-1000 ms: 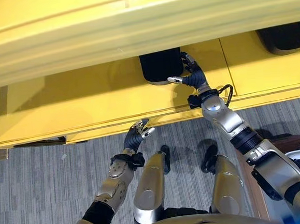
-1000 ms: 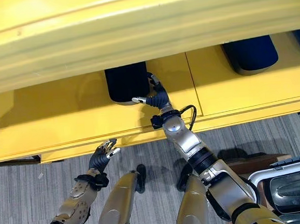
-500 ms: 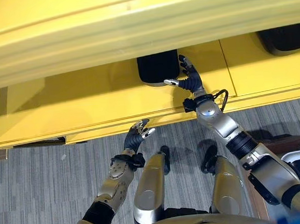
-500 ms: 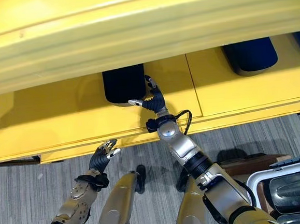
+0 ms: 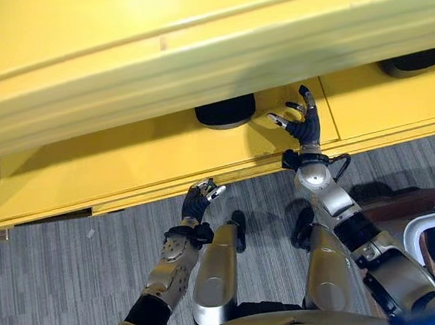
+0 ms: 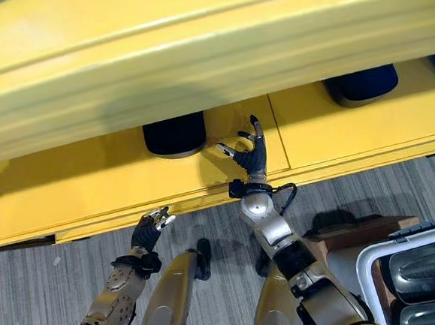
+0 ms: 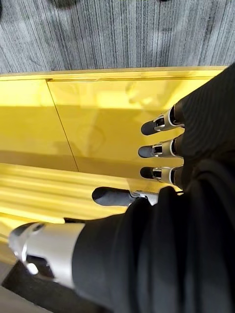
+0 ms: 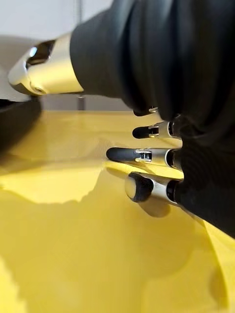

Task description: Move parts from the plastic box to the shelf.

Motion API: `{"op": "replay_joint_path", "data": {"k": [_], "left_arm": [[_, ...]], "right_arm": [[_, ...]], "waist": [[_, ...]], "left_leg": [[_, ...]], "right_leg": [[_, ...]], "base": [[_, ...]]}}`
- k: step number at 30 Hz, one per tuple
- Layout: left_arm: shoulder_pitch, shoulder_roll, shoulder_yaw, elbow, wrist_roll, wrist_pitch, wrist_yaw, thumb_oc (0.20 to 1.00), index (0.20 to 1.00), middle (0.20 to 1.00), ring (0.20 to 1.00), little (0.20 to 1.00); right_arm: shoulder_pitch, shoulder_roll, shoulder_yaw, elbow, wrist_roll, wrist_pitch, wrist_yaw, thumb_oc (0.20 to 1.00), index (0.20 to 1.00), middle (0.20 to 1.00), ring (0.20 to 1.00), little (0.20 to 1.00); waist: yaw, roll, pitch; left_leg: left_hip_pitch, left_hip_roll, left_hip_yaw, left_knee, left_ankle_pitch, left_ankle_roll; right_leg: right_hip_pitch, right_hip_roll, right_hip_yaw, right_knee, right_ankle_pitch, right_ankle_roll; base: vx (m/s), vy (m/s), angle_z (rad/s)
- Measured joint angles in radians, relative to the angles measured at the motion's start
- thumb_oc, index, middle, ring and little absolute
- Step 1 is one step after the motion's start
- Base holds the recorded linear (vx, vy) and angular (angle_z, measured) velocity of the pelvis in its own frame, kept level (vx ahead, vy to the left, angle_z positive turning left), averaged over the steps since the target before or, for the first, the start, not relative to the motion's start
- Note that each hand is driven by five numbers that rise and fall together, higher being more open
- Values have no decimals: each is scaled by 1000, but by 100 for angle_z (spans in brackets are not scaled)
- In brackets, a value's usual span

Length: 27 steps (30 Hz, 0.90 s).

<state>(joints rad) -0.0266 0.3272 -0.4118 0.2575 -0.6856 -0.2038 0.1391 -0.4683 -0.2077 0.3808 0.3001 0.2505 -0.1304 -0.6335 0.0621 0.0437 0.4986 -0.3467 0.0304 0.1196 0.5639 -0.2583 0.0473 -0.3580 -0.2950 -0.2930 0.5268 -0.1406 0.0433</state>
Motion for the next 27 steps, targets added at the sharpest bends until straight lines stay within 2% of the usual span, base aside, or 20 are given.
{"op": "replay_joint_path", "data": {"k": [9, 14, 17, 21, 24, 27], "left_arm": [[16, -7, 1, 0, 0, -9, -1, 1000, 1000, 1000, 1000, 1000], [38, -6, 5, 0, 0, -11, -2, 1000, 1000, 1000, 1000, 1000], [83, -9, 22, 0, 1, -11, -14, 1000, 1000, 1000, 1000, 1000], [150, -9, 49, 5, 7, 4, -59, 1000, 1000, 1000, 1000, 1000], [183, 1, 86, 12, 47, 7, -123, 1000, 1000, 1000, 1000, 1000], [208, 29, 130, 12, 58, 50, -232, 1000, 1000, 1000, 1000, 1000]], "right_arm": [[13, 1, -18, 1, 1, 4, 4, 1000, 1000, 1000, 1000, 1000], [48, -4, -23, -8, 1, -8, 60, 1000, 1000, 1000, 1000, 1000], [143, -29, -17, -103, -1, -5, 167, 1000, 1000, 1000, 1000, 1000], [308, -128, -15, -189, -1, 9, 307, 1000, 1000, 1000, 1000, 1000], [390, -198, -31, -234, -1, 26, 379, 1000, 1000, 1000, 1000, 1000], [422, -215, -83, -233, -1, 50, 437, 1000, 1000, 1000, 1000, 1000]], "waist": [[-15, -1, 2], [-13, 6, 13], [-15, 8, 14], [-19, 9, 15], [-27, 4, 8], [-42, 0, -15]], "left_leg": [[18, 8, 14, -9, 3, -3], [85, 5, 15, -76, 27, -10], [142, 9, 16, -156, 60, -21], [262, 17, 21, -269, 94, -36], [318, 23, 15, -350, 120, -47], [345, 34, 16, -403, 141, -58]], "right_leg": [[2, 10, 17, 3, 0, -4], [60, 21, 14, -49, 15, -4], [115, 47, 6, -124, 43, -6], [227, 73, -7, -224, 68, -1], [283, 93, -22, -296, 88, -1], [302, 113, -28, -335, 96, -9]], "base": [[-2, -4, -5], [-11, -6, 0], [-5, -38, -4], [49, -68, -4], [47, -72, 3], [40, -54, -1]]}}
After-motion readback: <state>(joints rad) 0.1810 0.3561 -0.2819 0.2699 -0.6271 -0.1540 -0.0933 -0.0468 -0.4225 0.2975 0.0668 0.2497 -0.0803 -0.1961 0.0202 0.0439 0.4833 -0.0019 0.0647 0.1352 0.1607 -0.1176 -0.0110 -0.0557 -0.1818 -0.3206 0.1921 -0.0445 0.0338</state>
